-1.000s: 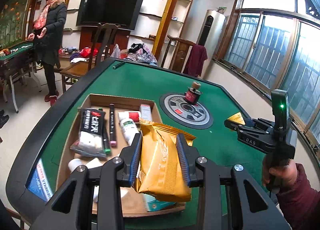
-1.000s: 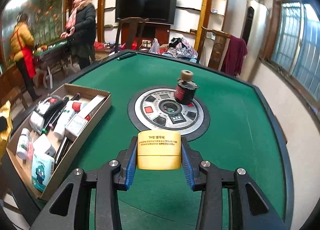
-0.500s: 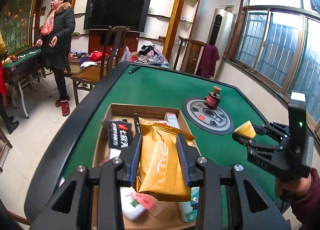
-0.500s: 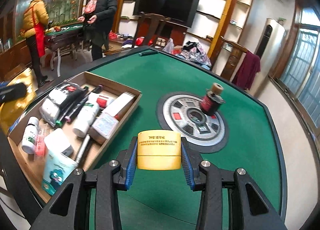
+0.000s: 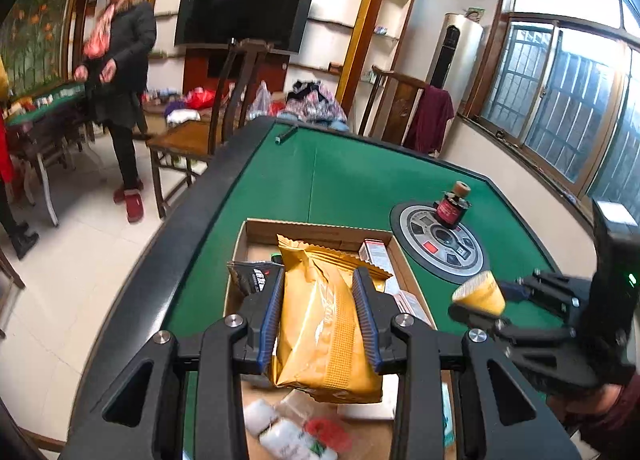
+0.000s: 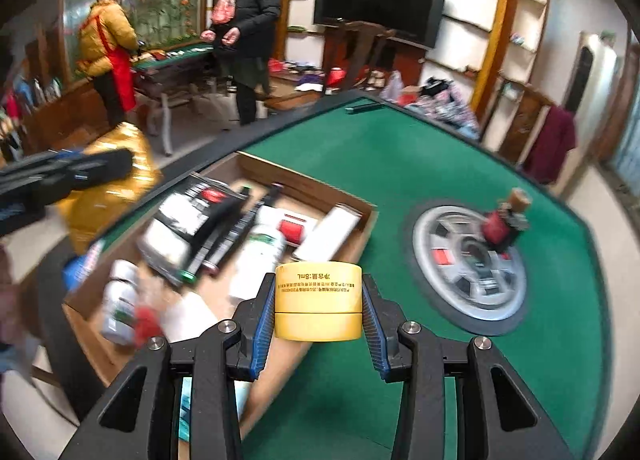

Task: Organize objects
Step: 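Carry the gold sachet and yellow jar over the tray with both grippers, then lower the gold sachet and yellow jar into the tray and open both grippers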

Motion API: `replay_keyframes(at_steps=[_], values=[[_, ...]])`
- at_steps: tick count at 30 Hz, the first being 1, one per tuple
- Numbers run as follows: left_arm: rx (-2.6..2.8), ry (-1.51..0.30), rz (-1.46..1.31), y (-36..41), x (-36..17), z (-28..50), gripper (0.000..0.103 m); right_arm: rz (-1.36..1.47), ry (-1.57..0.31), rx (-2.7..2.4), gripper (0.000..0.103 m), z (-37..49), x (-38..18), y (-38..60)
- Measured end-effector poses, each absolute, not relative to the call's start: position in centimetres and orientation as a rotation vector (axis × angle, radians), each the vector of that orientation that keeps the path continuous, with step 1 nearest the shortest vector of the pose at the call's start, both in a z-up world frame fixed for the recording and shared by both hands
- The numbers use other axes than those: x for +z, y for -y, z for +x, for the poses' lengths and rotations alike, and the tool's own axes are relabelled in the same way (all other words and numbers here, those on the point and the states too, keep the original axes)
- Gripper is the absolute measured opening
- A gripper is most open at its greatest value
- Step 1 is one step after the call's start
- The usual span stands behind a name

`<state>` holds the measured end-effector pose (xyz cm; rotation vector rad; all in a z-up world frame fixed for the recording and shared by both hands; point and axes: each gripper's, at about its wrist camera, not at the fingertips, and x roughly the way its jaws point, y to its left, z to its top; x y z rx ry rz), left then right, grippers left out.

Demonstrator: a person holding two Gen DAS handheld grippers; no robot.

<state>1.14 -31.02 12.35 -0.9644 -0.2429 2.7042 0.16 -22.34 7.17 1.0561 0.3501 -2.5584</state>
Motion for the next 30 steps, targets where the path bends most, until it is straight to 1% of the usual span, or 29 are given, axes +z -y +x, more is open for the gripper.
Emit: replay_keyframes(at_steps=[4, 14, 18, 22, 30], values=[[2.657, 0.286, -1.042, 30.9, 11.0, -2.3, 0.034, 1.085, -0.258, -2.493, 0.044, -0.7, 6.3, 23.2], [2.626, 0.199, -1.215, 27.5, 8.3, -8.9, 0.034, 1.179, -0.132, -2.373, 0.044, -2.1, 3.9, 24.8], [2.61, 0.225, -1.273, 27.2, 6.9, -10.2, 0.034, 1.199, -0.072, -2.311, 0.044, -2.3, 3.5, 25.5], [2.611, 0.237, -1.305, 27.2, 6.2, -10.7, 0.034, 1.19, -0.12, -2.299, 0.044, -2.1, 3.2, 27.2], [2.649, 0.246, -1.287, 27.2, 6.6, -10.8, 0.034, 1.188, -0.22, -2.283, 0.044, -2.3, 1.6, 29.4]])
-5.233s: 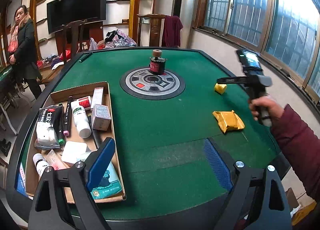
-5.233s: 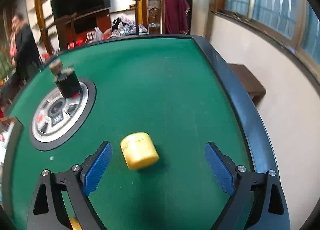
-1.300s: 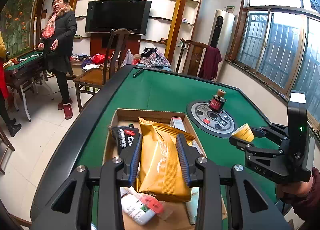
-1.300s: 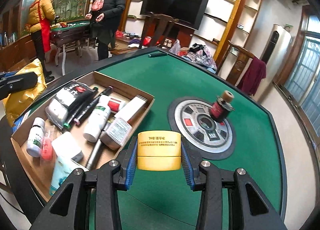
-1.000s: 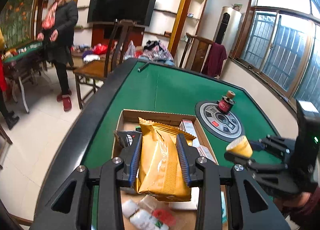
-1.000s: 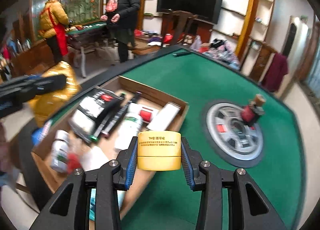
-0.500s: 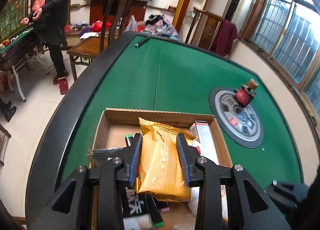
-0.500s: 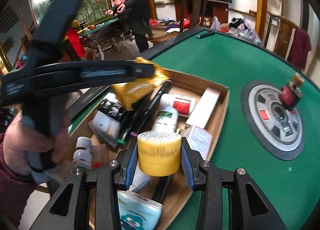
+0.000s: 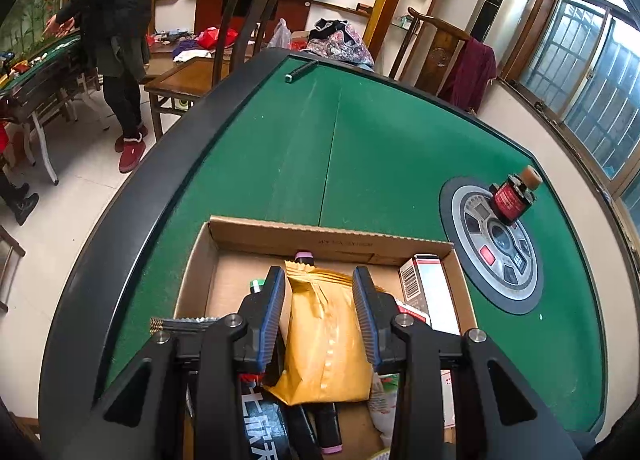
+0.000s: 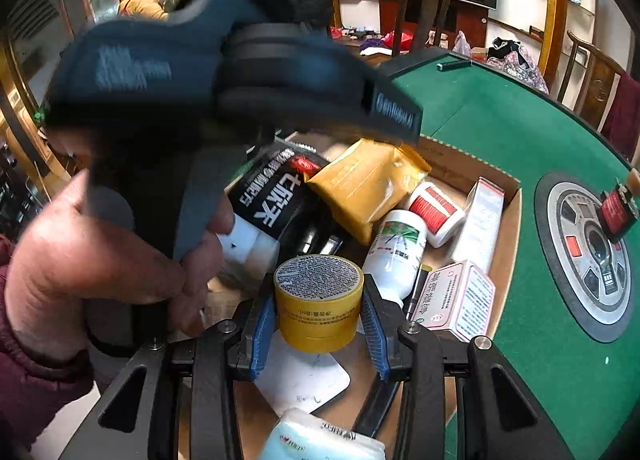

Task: Organize objects
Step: 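Lower the gold sachet and yellow jar into the tray and open both grippers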

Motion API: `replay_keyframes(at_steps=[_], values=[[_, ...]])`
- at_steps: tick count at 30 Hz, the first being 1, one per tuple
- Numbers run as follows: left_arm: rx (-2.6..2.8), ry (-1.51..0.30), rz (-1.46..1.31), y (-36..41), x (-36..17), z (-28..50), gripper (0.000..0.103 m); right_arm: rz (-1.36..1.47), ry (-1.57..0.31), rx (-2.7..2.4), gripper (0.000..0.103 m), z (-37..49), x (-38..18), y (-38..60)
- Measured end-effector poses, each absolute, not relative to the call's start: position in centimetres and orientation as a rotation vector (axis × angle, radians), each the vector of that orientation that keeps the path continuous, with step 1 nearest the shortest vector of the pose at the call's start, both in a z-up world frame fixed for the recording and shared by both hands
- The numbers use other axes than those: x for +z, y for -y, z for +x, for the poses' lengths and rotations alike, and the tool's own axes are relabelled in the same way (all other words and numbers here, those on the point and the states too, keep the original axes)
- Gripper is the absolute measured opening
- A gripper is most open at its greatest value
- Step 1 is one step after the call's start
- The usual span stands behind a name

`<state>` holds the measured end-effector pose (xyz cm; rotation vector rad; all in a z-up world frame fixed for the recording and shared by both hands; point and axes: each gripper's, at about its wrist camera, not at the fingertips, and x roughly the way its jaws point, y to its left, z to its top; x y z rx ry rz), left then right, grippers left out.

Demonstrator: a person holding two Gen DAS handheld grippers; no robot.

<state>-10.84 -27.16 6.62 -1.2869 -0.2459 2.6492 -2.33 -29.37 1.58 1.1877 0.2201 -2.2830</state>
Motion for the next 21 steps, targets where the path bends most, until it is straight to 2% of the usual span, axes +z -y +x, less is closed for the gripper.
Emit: replay_keyframes(at_steps=[1, 3, 4, 6, 10, 15, 21], values=[[2.655, 0.239, -1.278, 27.0, 6.7, -10.7, 0.036, 1.186, -0.229, -2.29, 0.044, -2.3, 1.5, 29.3], [2.669, 0.238, -1.258, 26.9, 7.2, -10.3, 0.048, 1.167, -0.249, -2.302, 0.044, -2.2, 1.5, 29.3], [2.678, 0.244, -1.245, 26.8, 7.5, -10.1, 0.056, 1.157, -0.252, -2.298, 0.045, -2.0, 1.6, 29.3], [2.689, 0.251, -1.216, 26.6, 8.0, -9.7, 0.064, 1.14, -0.252, -2.303, 0.054, -1.7, 1.9, 29.2], [2.729, 0.199, -1.168, 25.9, 9.4, -8.3, 0.077, 1.066, -0.269, -2.34, 0.067, -0.3, 3.1, 28.3], [2.837, 0.059, -1.065, 24.6, 11.6, -5.5, 0.088, 0.958, -0.246, -2.42, 0.084, 1.6, 5.2, 26.3], [2.976, 0.003, -0.934, 24.3, 13.9, -1.2, 0.097, 0.945, -0.165, -2.487, 0.089, 2.6, 5.8, 23.7]])
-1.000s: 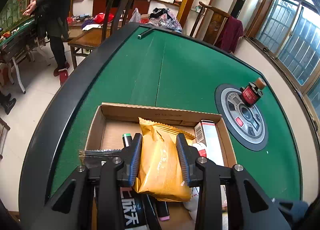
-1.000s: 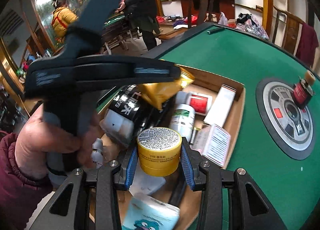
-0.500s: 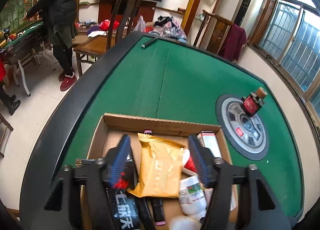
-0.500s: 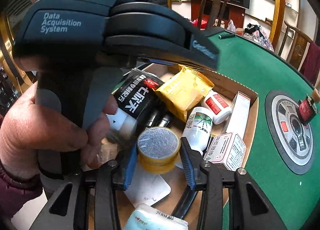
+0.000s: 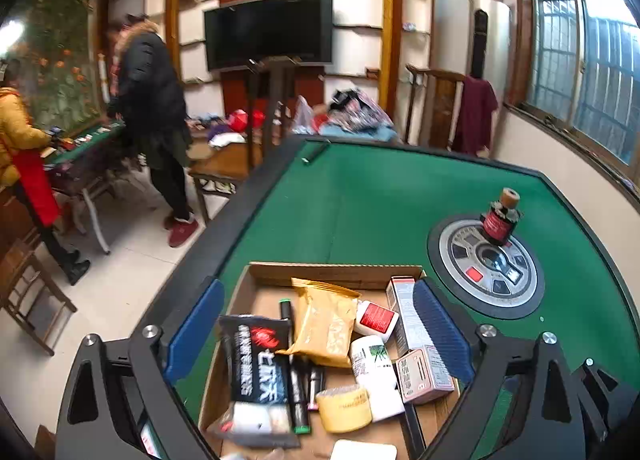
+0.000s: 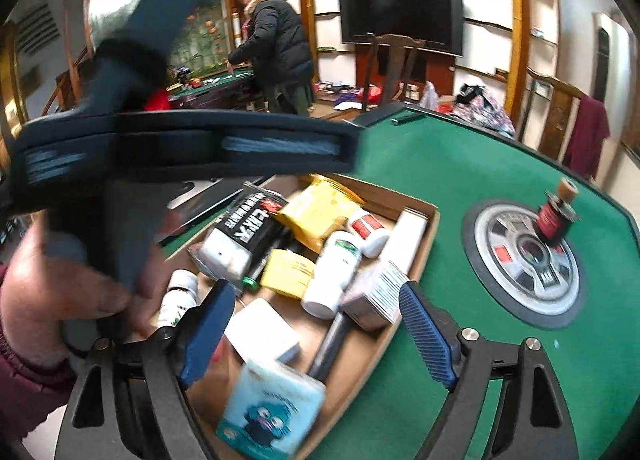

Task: Organize objects

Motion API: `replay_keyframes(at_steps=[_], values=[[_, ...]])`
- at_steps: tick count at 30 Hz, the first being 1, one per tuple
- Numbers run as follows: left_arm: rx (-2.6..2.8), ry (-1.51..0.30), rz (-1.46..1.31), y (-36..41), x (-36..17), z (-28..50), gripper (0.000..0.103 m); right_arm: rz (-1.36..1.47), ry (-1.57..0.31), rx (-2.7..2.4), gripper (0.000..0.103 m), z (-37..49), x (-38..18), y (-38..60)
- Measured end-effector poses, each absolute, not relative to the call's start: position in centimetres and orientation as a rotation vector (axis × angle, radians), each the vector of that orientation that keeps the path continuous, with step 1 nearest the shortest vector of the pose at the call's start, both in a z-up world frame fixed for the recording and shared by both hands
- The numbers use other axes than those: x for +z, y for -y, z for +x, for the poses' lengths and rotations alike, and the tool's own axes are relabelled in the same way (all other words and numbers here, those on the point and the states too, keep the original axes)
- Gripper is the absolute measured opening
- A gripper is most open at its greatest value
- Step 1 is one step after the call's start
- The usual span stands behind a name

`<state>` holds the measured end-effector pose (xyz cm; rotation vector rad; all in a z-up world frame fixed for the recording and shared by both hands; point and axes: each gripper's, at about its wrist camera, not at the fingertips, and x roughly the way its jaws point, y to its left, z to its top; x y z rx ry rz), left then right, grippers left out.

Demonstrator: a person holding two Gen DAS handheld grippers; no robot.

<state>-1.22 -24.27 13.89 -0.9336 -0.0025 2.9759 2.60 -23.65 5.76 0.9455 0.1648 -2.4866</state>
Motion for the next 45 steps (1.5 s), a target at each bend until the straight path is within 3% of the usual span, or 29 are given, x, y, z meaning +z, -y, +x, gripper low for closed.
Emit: replay_keyframes(at_steps=[2, 10, 17, 29, 45], values=[[3.025, 0.0, -0.925, 24.3, 14.3, -0.1, 0.102, 0.958, -0.125, -2.508, 0.089, 2.9, 5.6, 22.9], [3.231, 0.093, -0.791, 24.7, 15.8, 5.3, 0.103, 1.024, 0.096, -2.602, 0.089, 3.8, 4.5, 17.4], [3.187, 0.232, -0.85, 25.5, 15.8, 7.3, 0.103, 1.089, 0.191, -2.676, 0.089, 4.7, 3.5, 14.6], [3.288, 0.242, -0.868, 25.8, 15.8, 10.3, 0.103, 0.994, -0.042, -2.687, 0.09, 6.7, 3.8, 17.6], [3.303, 0.231, -0.968, 26.4, 14.7, 11.0, 0.103, 0.968, -0.117, -2.723, 0.094, 7.3, 4.0, 18.7]])
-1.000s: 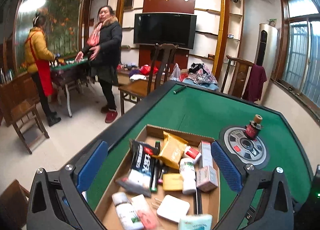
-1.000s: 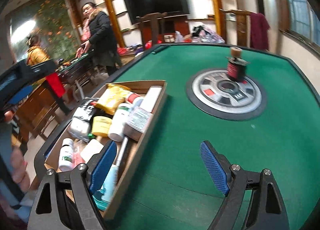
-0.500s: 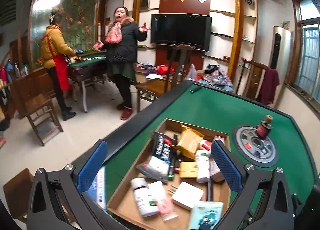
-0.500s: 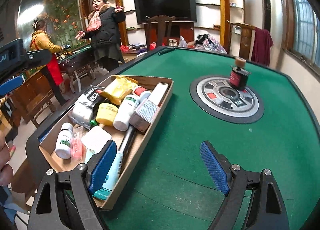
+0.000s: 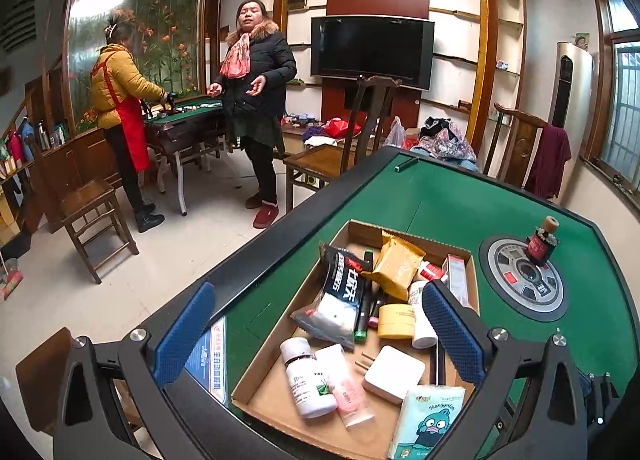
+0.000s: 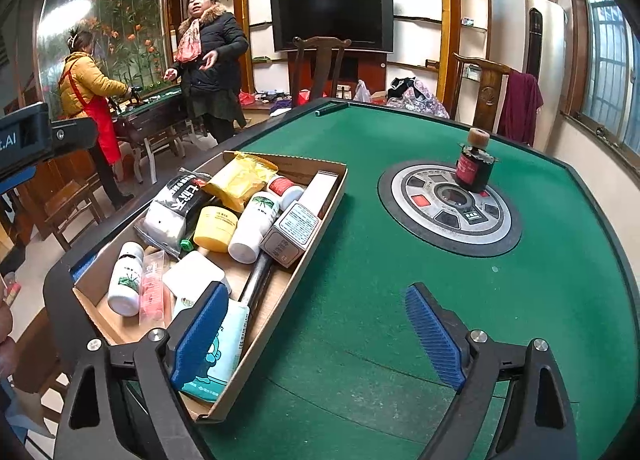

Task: Organize objects

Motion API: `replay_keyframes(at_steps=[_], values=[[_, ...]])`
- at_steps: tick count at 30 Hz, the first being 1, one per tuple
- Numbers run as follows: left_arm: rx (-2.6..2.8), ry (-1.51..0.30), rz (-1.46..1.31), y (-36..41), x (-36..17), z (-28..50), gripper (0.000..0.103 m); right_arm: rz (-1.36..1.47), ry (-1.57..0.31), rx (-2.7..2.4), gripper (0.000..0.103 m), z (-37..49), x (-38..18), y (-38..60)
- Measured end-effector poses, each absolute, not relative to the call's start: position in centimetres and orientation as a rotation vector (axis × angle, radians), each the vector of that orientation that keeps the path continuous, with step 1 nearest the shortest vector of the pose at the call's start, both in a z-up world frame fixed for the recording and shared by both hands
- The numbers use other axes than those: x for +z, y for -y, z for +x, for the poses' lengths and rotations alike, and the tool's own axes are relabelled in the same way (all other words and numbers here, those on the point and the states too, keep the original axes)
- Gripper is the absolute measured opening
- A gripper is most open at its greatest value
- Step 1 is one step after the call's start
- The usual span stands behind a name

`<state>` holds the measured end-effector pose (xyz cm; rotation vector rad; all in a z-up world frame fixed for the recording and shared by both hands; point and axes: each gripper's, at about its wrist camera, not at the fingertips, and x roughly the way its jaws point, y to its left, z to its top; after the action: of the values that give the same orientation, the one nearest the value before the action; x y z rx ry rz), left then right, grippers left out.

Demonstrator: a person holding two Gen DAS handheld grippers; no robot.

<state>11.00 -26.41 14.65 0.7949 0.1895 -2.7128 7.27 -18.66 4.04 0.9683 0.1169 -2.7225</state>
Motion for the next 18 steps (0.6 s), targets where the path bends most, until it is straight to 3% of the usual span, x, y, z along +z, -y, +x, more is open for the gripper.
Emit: replay_keyframes(at_steps=[18], values=[[-2.66, -0.208, 0.845, 27.1, 13.1, 10.6, 0.103, 1.003, -0.145, -2.72, 0.095, 7.2, 3.3, 19.2]])
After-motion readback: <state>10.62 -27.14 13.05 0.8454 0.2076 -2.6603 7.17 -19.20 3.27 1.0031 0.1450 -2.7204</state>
